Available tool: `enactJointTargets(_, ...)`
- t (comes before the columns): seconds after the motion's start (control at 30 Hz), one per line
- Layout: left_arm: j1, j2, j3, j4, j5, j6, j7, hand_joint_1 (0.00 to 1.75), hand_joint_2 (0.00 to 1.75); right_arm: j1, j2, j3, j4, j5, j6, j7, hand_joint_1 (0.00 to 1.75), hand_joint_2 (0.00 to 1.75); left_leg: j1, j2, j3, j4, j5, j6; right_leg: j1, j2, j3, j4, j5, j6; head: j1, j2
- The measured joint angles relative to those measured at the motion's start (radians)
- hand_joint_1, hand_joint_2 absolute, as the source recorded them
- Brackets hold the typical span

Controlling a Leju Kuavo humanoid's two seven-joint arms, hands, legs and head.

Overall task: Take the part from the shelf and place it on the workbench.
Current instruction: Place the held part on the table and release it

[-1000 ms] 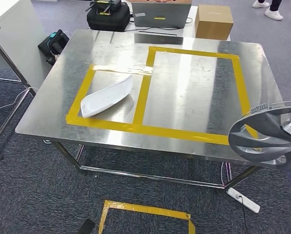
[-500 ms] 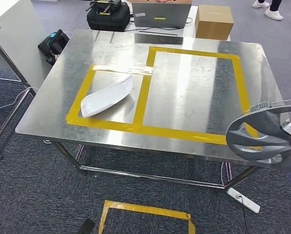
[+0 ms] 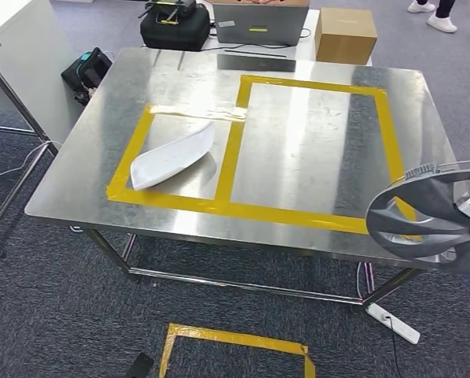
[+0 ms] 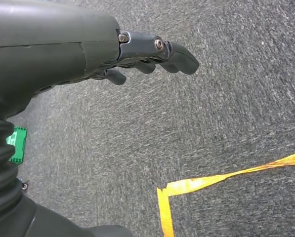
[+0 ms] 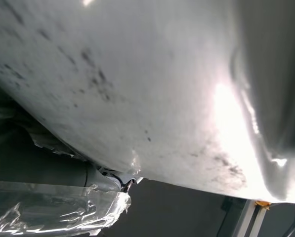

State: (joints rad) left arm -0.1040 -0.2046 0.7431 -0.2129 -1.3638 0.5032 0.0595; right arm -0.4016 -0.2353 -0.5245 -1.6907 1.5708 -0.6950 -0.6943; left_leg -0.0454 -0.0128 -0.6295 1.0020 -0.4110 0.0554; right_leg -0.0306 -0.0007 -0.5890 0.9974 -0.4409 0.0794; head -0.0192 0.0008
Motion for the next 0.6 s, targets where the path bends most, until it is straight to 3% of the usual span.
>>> enactJointTargets(0.1, -0.001, 0.000, 0.000, 0.000, 0.000, 0.000, 0.000, 0.00, 1.75, 0.001, -0.002, 0.000, 0.000, 0.000, 0.000, 0.000, 1.75, 1.75, 0.007, 0.001, 0.015, -0.021, 0.005, 0.011, 0.002, 0.001, -0.011, 0.022, -0.017, 0.008, 0.001, 0.000)
enactJointTargets(0.13, -0.001, 0.000, 0.000, 0.000, -0.001, 0.000, 0.000, 0.00, 1.75, 0.001, -0.003, 0.000, 0.000, 0.000, 0.000, 0.000, 1.75, 1.75, 0.010, 0.001, 0.021, -0.027, 0.006, 0.014, 0.003, 0.002, -0.034, 0.068, -0.040, 0.007, 0.003, 0.000)
enactJointTargets(0.2, -0.002, 0.000, 0.000, 0.000, -0.001, 0.000, 0.000, 0.00, 1.75, 0.003, -0.003, 0.000, 0.001, -0.001, 0.000, 0.000, 1.75, 1.75, 0.010, 0.002, 0.027, -0.029, 0.003, 0.018, 0.006, 0.002, -0.106, 0.209, -0.100, 0.003, 0.005, 0.000)
enactJointTargets(0.23, -0.002, 0.000, 0.000, 0.000, -0.001, 0.000, 0.000, 0.00, 1.75, 0.006, -0.004, 0.000, 0.002, -0.001, 0.000, 0.000, 1.75, 1.75, 0.009, 0.002, 0.030, -0.029, 0.000, 0.019, 0.006, 0.002, -0.139, 0.268, -0.117, 0.003, 0.005, 0.000)
enactJointTargets(0.27, -0.002, 0.000, 0.000, 0.000, -0.001, 0.000, 0.000, 0.00, 1.75, 0.010, -0.004, 0.000, 0.002, -0.001, 0.000, 0.000, 1.75, 1.75, 0.009, 0.002, 0.033, -0.028, -0.003, 0.017, 0.006, 0.002, -0.156, 0.293, -0.115, 0.003, 0.006, 0.000)
enactJointTargets(0.3, -0.001, 0.000, 0.000, 0.000, -0.001, 0.000, 0.000, 0.00, 1.75, 0.011, -0.004, 0.001, 0.003, -0.001, 0.000, 0.000, 1.75, 1.75, 0.009, 0.001, 0.037, -0.027, -0.007, 0.015, 0.006, 0.002, -0.152, 0.277, -0.094, 0.003, 0.006, 0.000)
enactJointTargets(0.37, -0.001, 0.000, 0.000, 0.000, -0.001, 0.000, 0.000, 0.00, 1.75, 0.012, -0.004, 0.001, 0.004, -0.001, 0.000, 0.000, 1.75, 1.75, 0.011, 0.001, 0.048, -0.021, -0.018, 0.007, 0.005, -0.001, -0.095, 0.152, -0.022, 0.004, 0.006, 0.000)
enactJointTargets(0.4, -0.001, 0.000, 0.000, 0.000, -0.001, 0.000, 0.000, 0.00, 1.75, 0.011, -0.004, 0.001, 0.004, -0.001, 0.000, 0.000, 1.75, 1.75, 0.010, 0.000, 0.051, -0.015, -0.026, 0.001, 0.006, -0.001, -0.061, 0.088, 0.001, 0.003, 0.006, 0.000)
enactJointTargets(0.47, -0.002, 0.001, 0.000, 0.000, -0.001, 0.000, 0.000, 0.00, 1.75, 0.011, -0.004, 0.001, 0.005, 0.000, 0.000, 0.000, 1.75, 1.75, 0.007, 0.000, 0.051, -0.006, -0.035, -0.009, 0.008, 0.000, -0.026, 0.027, 0.010, -0.005, 0.005, 0.000)
enactJointTargets(0.53, -0.002, 0.002, 0.000, 0.000, -0.001, 0.000, 0.000, 0.00, 1.75, 0.014, -0.004, 0.001, 0.005, 0.000, 0.000, 0.000, 1.75, 1.75, 0.006, 0.001, 0.049, -0.003, -0.040, -0.014, 0.008, 0.005, -0.024, 0.027, 0.004, -0.018, 0.003, 0.000)
enactJointTargets(0.6, -0.003, 0.003, 0.000, 0.000, 0.000, 0.001, 0.000, 0.00, 1.75, 0.015, -0.004, 0.001, 0.005, -0.001, 0.000, 0.000, 1.75, 1.75, 0.008, 0.002, 0.041, 0.020, -0.057, -0.027, 0.004, 0.006, -0.018, 0.026, -0.001, -0.029, 0.001, 0.000)
